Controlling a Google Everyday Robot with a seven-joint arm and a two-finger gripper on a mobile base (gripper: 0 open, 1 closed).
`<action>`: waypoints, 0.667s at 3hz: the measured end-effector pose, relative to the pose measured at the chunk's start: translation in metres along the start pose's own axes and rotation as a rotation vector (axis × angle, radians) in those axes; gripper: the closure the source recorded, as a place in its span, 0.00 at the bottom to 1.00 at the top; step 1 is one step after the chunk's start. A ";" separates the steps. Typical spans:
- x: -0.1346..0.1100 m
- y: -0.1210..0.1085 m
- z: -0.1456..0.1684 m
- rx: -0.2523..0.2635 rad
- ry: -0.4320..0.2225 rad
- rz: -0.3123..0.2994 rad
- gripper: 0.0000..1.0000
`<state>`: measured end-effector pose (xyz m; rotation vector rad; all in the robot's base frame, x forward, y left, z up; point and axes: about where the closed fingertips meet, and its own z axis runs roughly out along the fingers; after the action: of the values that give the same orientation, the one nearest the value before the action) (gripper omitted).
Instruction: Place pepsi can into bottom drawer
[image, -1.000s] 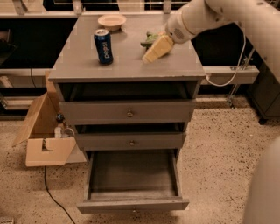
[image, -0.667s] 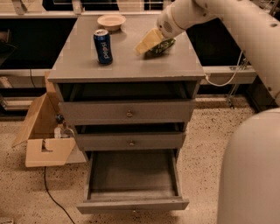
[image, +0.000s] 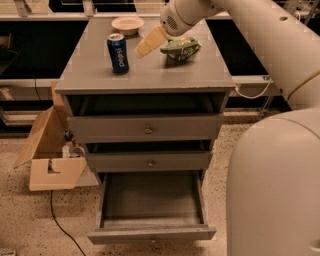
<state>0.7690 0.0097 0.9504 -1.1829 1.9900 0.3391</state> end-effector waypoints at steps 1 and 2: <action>-0.011 0.009 0.027 -0.023 -0.015 0.011 0.00; -0.029 0.019 0.053 -0.041 -0.029 0.018 0.00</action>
Offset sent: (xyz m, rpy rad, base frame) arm 0.0289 0.0925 -0.0162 0.0690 0.0204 0.0277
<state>0.7865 0.0687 0.9338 -1.1795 1.9788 0.4055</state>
